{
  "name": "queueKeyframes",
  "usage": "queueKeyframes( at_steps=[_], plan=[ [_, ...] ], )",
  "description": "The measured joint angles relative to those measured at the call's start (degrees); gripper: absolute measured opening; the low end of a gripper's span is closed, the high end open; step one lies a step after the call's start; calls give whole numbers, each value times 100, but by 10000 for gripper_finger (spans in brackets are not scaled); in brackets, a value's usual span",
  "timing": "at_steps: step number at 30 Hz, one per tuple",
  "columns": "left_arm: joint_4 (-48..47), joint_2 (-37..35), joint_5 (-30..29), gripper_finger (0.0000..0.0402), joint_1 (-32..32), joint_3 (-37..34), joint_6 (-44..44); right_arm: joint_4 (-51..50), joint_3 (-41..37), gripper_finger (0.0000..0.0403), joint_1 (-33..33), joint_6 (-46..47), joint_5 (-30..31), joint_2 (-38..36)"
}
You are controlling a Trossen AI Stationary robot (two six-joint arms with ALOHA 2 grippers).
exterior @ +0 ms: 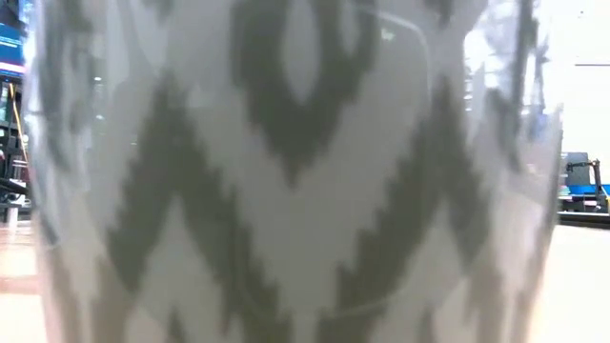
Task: Place coffee mugs
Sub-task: Put the white mug on the shelf
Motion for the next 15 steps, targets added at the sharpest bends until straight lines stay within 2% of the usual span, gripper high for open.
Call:
queueKeyframes(
  at_steps=[9, 15],
  plan=[
    [-2, 0, -1, 122, 0, 0, 107, -970, 1049, 119, 66, 47, -19, 0],
    [-3, 0, -3, 122, 0, 0, 122, -2046, 1592, 119, 517, 488, -364, 0]
  ],
)
